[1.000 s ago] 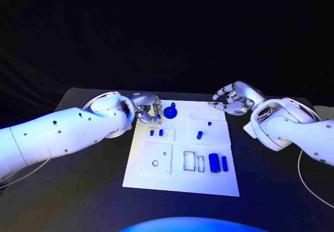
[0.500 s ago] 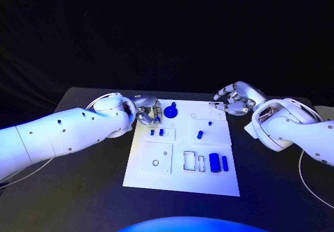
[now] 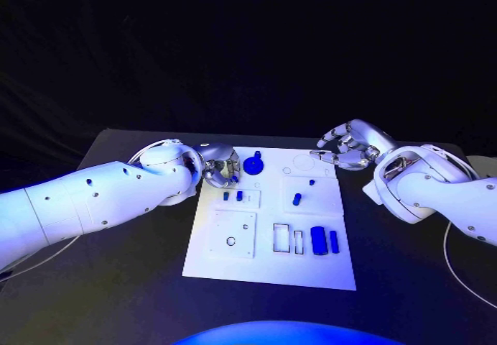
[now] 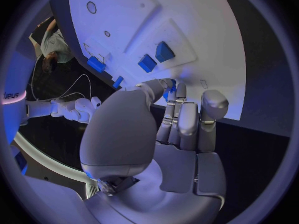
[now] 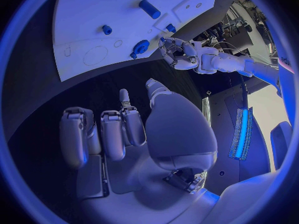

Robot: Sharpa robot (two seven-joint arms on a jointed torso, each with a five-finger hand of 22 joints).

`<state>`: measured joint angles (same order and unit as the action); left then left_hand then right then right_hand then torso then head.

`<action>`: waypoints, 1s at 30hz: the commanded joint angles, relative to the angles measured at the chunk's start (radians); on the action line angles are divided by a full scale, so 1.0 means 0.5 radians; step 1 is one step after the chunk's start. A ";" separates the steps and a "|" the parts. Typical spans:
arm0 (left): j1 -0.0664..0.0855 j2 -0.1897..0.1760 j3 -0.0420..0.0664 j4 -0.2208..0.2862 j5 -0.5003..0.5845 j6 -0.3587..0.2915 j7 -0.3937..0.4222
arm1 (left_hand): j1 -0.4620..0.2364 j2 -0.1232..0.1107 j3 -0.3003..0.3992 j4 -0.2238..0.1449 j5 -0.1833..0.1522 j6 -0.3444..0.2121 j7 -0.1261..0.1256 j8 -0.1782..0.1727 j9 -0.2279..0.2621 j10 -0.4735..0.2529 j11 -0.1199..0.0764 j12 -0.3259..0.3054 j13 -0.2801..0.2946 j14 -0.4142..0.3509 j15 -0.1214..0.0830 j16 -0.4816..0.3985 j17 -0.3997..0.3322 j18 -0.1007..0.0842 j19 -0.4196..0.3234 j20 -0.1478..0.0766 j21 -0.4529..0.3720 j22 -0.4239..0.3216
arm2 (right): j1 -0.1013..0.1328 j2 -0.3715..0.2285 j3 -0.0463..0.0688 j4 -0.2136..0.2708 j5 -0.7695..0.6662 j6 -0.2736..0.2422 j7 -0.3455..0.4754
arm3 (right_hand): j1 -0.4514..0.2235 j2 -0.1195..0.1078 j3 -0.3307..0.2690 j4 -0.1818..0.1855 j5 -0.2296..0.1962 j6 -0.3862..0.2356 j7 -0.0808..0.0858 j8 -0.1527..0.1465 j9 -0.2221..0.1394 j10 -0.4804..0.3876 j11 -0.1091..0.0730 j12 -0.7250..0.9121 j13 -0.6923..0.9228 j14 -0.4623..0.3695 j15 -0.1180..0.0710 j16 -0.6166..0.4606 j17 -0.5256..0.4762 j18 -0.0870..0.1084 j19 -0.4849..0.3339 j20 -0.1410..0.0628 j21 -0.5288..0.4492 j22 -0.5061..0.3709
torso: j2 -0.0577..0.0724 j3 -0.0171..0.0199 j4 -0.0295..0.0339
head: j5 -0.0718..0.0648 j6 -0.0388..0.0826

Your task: Assemble the parts on the task board

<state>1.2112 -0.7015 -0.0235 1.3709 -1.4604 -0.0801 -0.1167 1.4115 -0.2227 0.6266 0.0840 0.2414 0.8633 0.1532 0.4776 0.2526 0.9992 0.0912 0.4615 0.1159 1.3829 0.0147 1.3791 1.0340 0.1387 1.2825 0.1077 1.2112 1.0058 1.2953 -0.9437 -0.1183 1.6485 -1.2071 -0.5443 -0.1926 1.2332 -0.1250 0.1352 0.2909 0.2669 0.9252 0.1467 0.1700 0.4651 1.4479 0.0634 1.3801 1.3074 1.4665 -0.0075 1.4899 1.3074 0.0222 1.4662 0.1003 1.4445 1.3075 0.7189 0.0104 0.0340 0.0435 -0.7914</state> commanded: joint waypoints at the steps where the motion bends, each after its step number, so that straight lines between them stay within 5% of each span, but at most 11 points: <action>1: -0.002 0.007 0.000 0.004 0.015 0.053 -0.002 | -0.027 0.001 -0.002 -0.004 -0.007 0.009 0.000 -0.010 -0.003 0.018 -0.003 -0.015 -0.004 0.006 0.000 0.005 -0.004 -0.034 -0.003 0.015 0.000 -0.007 | -0.001 0.001 0.000 0.001 -0.013 0.008 0.010 | -0.013 -0.001 -0.001 -0.001 0.012 0.000 -0.011 0.007 0.002 -0.010 -0.010 -0.011 0.202 0.116 -0.012 -0.009 0.100 0.024 0.058 -0.013 -0.009 0.359 | -0.001 -0.0007 0.001 | 0.001 0.001; 30: -0.002 0.030 -0.001 -0.003 0.017 0.072 -0.029 | -0.033 0.002 -0.005 -0.004 -0.012 0.015 -0.002 -0.016 -0.002 0.030 -0.005 -0.026 -0.006 0.004 -0.002 0.005 -0.009 -0.033 -0.007 0.016 -0.002 -0.009 | -0.002 0.002 0.000 -0.003 -0.013 0.014 0.008 | -0.013 -0.001 -0.001 -0.001 0.012 0.000 -0.011 0.007 0.002 -0.010 -0.010 -0.011 0.202 0.116 -0.012 -0.009 0.100 0.024 0.058 -0.013 -0.009 0.359 | -0.002 0.0005 0.001 | 0.000 -0.003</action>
<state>1.2103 -0.6892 -0.0241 1.3687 -1.4565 -0.0635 -0.1239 1.4037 -0.2226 0.6266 0.0841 0.2414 0.8633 0.1532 0.4738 0.2525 1.0065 0.0913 0.4520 0.1140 1.3829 0.0147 1.3786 1.0310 0.1386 1.2792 0.1110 1.2111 1.0023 1.2951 -0.9432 -0.1183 1.6473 -1.2071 -0.5441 -0.1928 1.2333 -0.1252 0.1352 0.2909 0.2669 0.9252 0.1467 0.1699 0.4648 1.4479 0.0633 1.3801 1.3081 1.4665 -0.0075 1.4899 1.3080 0.0223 1.4662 0.1003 1.4446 1.3081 0.7187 0.0108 0.0341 0.0433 -0.7926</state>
